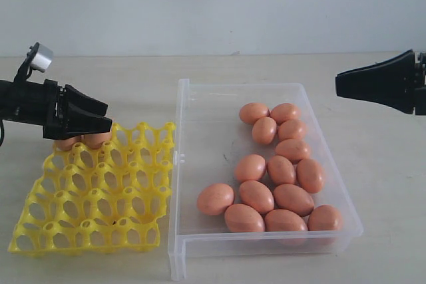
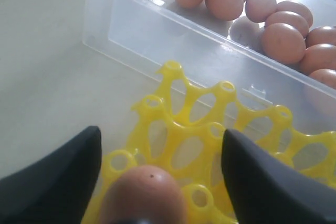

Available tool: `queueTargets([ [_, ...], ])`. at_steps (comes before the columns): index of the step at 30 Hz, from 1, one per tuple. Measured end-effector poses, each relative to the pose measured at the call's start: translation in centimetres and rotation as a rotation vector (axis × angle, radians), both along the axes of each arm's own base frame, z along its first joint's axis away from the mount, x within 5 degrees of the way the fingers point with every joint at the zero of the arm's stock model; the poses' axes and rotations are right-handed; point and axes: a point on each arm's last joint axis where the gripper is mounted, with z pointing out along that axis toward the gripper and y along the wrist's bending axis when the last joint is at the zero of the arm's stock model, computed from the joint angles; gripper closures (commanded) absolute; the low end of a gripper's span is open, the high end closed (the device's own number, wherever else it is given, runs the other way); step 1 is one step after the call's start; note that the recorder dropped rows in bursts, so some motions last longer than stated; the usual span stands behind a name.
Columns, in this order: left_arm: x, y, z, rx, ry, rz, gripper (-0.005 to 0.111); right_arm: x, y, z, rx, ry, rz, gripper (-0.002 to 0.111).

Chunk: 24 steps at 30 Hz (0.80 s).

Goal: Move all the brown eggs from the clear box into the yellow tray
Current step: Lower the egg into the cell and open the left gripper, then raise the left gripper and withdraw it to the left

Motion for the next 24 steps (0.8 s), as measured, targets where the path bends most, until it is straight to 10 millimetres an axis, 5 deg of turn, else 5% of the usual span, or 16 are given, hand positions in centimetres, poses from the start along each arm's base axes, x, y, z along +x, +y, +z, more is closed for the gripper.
queueTargets([
  [5,0.1,-0.1,0.5,-0.023,-0.01,0.005,0.053,0.0,0.0,0.0,0.001,0.001,0.0,0.109],
  [10,0.4,-0.1,7.1,-0.108,-0.096,0.089,0.102,0.0,0.0,0.0,0.003,0.005,0.0,0.109],
  [15,-0.8,-5.4,10.5,-0.119,-0.138,-0.04,0.103,0.0,0.0,0.0,0.004,0.007,-0.001,0.109],
  [24,-3.2,-13.5,11.1,0.065,-0.188,-0.224,0.103,0.0,0.0,0.0,0.004,0.007,-0.001,0.109],
])
